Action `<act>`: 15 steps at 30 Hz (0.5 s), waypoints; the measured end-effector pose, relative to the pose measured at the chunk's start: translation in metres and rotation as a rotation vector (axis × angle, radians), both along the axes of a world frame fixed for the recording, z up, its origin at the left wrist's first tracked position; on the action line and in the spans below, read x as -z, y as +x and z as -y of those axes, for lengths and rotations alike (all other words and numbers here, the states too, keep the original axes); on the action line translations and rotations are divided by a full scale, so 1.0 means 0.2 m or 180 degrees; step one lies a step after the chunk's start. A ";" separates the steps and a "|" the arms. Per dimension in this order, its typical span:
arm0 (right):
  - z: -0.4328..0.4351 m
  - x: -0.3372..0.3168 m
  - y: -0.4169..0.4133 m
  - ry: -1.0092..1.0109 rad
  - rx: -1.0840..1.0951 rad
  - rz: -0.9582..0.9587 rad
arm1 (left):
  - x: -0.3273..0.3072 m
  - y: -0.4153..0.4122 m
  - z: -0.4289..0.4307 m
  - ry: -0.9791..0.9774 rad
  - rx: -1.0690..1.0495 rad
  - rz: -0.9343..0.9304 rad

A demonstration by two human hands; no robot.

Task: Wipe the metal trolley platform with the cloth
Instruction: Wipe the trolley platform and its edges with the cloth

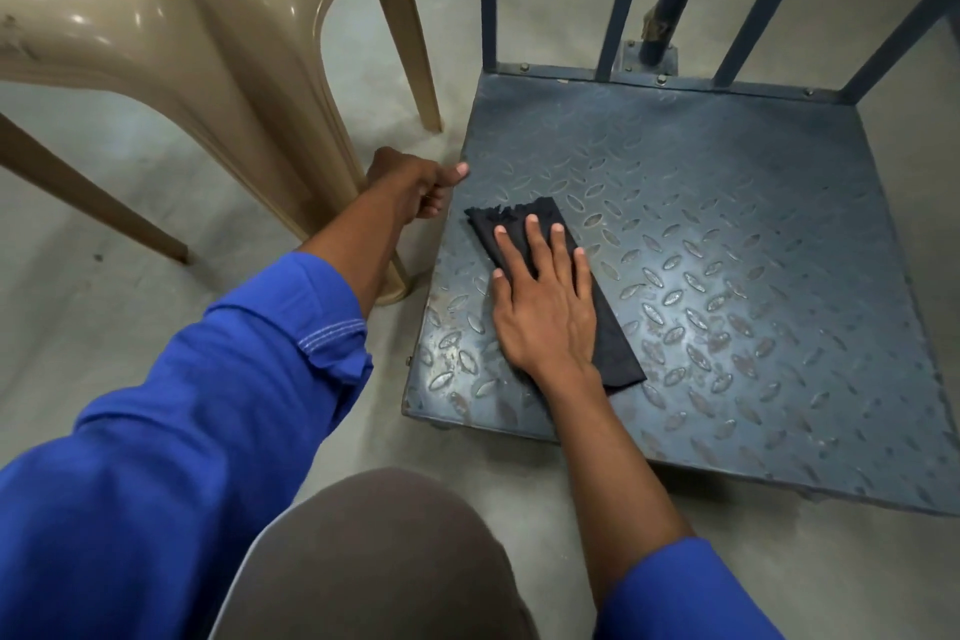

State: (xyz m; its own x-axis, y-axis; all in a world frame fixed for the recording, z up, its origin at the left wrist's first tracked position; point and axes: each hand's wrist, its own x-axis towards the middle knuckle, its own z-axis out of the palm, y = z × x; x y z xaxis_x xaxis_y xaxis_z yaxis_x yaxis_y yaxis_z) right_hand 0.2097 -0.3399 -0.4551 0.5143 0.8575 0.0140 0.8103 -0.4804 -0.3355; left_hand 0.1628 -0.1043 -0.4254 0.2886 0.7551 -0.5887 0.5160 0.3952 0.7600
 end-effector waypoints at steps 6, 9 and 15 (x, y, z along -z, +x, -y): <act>0.15 0.01 -0.16 0.0109 -0.0542 0.0069 | 0.01 -0.01 -0.03 -0.0040 -0.0079 -0.0110; 0.22 0.02 -0.13 0.0079 -0.0405 0.0092 | 0.02 -0.02 -0.02 -0.0191 -0.0058 0.0078; -0.24 -0.01 0.05 0.0035 0.0230 -0.0154 | 0.02 -0.02 0.01 -0.0018 -0.0410 0.0157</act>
